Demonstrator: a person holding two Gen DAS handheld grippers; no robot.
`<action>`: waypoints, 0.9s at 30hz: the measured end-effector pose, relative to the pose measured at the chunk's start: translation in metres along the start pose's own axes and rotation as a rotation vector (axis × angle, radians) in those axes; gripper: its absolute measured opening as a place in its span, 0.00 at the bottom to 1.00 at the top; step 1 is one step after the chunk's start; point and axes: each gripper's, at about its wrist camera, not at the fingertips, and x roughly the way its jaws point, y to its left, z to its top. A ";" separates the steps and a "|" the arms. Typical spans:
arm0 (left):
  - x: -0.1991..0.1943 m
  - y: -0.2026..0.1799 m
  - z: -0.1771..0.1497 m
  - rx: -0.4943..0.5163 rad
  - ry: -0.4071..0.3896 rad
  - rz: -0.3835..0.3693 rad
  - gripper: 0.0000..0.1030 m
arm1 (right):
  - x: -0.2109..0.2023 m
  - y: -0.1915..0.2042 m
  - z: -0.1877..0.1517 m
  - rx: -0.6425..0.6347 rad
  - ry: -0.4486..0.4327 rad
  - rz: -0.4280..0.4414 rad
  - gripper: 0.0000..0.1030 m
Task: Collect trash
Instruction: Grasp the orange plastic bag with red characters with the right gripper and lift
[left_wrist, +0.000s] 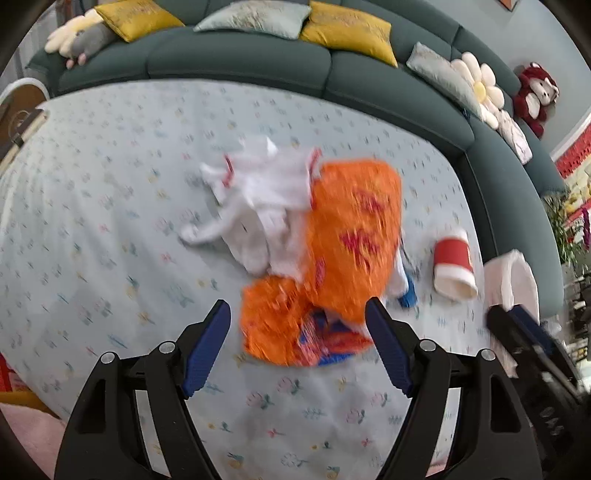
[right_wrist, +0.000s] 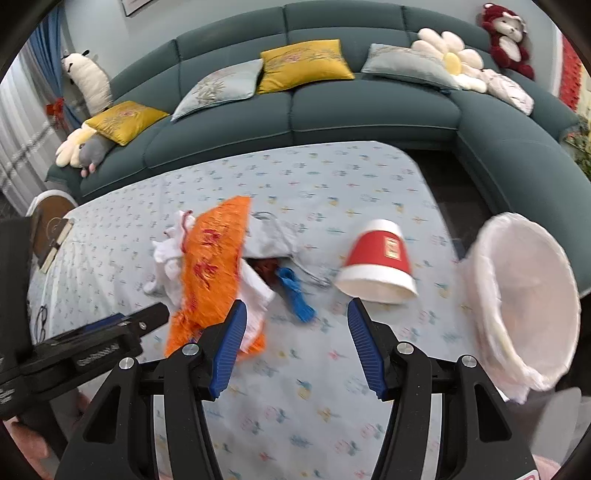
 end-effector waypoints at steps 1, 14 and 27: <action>-0.003 0.002 0.004 -0.007 -0.012 0.005 0.69 | 0.005 0.005 0.002 -0.006 0.004 0.014 0.54; 0.018 0.042 0.046 -0.095 -0.036 0.020 0.69 | 0.083 0.057 0.003 -0.045 0.106 0.111 0.54; 0.031 0.034 0.040 -0.071 -0.020 0.011 0.69 | 0.076 0.045 0.004 -0.038 0.081 0.151 0.11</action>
